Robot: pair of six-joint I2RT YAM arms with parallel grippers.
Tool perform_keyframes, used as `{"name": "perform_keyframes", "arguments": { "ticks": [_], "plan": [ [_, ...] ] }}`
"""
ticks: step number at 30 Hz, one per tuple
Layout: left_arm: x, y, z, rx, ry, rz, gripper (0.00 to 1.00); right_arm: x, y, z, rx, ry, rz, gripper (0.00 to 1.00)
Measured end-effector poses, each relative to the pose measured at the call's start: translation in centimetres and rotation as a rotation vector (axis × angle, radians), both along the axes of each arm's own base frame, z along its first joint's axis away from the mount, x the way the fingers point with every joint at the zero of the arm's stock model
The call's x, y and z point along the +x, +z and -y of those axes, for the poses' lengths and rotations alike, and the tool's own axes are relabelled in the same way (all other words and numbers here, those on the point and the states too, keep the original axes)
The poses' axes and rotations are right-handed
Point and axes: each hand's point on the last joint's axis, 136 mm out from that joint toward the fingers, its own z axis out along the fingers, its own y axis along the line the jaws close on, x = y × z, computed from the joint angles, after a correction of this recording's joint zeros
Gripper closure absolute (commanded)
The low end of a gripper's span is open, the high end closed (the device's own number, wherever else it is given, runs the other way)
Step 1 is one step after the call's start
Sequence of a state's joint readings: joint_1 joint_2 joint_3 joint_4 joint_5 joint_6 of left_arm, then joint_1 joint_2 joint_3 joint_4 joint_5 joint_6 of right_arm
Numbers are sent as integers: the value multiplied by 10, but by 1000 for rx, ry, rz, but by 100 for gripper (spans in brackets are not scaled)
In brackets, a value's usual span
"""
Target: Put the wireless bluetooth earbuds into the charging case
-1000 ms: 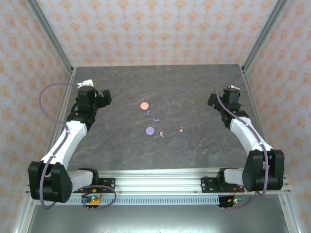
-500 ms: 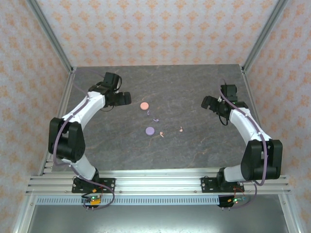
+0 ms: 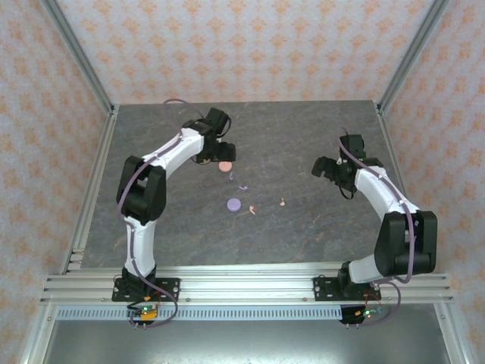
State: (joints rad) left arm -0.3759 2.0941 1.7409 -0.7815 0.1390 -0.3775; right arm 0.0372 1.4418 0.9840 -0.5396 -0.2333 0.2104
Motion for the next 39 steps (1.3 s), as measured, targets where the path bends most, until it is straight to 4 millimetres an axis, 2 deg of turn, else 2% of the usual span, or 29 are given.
{"name": "perform_keyframes", "arguments": {
  "ticks": [5,18,21,25,29,31,39],
  "plan": [
    [12,-18,11,29,-12,-30,22,2,1,-2,2,3,-6,1],
    [8,-51,8,84,-11,-102,25,2,-1,-4,9,-3,-13,1],
    [7,-55,8,86,-8,-109,27,2,-3,-4,9,-3,-19,1],
    [7,-61,8,87,-1,-121,41,2,-4,-4,10,-3,-21,1],
    [10,-61,11,76,-1,-122,47,2,-6,-4,9,-3,-27,1],
    [10,-60,12,74,-2,-126,53,2,-7,-4,9,-3,-30,1],
    [14,-59,19,73,-61,-135,54,2,-7,-6,21,-2,-31,1]
  ]
}}
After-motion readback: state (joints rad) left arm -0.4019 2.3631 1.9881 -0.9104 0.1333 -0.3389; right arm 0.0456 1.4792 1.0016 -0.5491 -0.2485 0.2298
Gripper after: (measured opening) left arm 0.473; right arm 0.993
